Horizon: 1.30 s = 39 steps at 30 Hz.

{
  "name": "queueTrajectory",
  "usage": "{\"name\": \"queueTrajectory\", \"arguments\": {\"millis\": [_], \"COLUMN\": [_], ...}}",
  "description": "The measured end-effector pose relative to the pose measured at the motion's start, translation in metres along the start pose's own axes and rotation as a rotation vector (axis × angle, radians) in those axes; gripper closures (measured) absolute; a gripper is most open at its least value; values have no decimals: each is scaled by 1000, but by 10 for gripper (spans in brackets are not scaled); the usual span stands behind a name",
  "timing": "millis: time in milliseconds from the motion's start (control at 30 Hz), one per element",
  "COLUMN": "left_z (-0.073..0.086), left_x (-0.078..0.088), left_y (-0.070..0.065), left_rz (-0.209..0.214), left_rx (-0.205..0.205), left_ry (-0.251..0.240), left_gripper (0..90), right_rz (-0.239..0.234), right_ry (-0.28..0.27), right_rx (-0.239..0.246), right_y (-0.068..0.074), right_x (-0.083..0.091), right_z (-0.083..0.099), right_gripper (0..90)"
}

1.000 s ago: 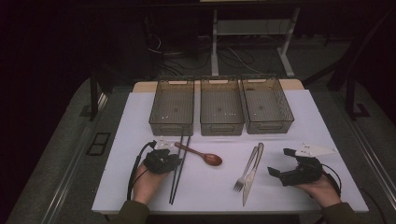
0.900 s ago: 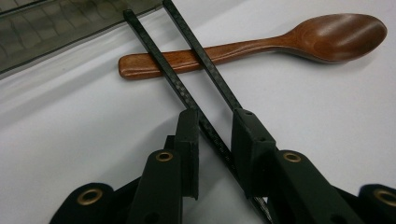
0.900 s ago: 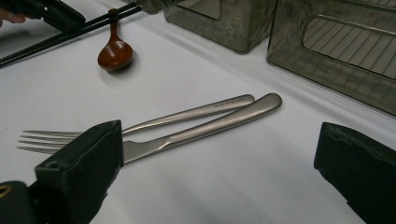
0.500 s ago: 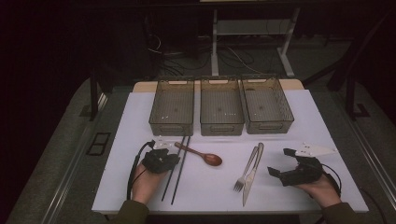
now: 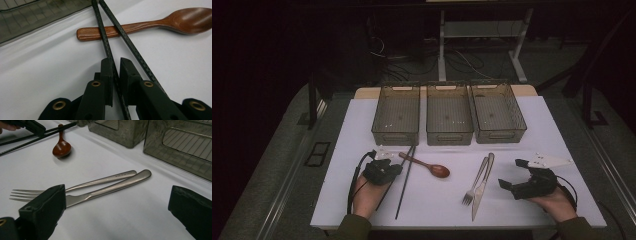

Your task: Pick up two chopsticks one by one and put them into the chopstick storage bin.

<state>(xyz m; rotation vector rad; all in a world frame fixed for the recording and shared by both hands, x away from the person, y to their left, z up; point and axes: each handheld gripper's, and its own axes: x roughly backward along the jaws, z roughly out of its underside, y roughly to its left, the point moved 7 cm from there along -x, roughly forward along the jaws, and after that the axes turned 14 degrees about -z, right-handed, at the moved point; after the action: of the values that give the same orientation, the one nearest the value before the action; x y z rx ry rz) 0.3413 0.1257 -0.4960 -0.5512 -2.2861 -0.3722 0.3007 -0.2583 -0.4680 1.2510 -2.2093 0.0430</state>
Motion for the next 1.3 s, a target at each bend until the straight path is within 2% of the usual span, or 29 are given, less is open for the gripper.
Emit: {"name": "queueTrajectory", "arguments": {"millis": [200, 233, 467, 600, 700, 1133, 1300], "left_z": [1, 1, 1, 2, 1, -5, -10], "left_x": [1, 1, 1, 2, 5, 18, 25], "left_y": [4, 5, 7, 8, 10, 13, 13], "left_rz": [-18, -27, -46, -38, -28, -3, 25], "left_rx": [37, 58, 60, 65, 46, 22, 1], "left_ry": [8, 8, 13, 14, 15, -15, -39], "left_gripper": [836, 843, 849, 850, 850, 851, 851], "right_rz": [0, 0, -1, -2, -1, -5, -6], "right_ry": [-2, -2, -2, -4, -6, -8, -10], "right_rx": [1, 1, 2, 1, 0, -9, -10], "right_y": [0, 0, 0, 0, 0, 0, -1], "right_x": [0, 0, 0, 0, 1, 1, 1], "right_z": [0, 0, 0, 0, 0, 0, 0], "right_gripper": [10, 10, 10, 10, 10, 10, 9]}}
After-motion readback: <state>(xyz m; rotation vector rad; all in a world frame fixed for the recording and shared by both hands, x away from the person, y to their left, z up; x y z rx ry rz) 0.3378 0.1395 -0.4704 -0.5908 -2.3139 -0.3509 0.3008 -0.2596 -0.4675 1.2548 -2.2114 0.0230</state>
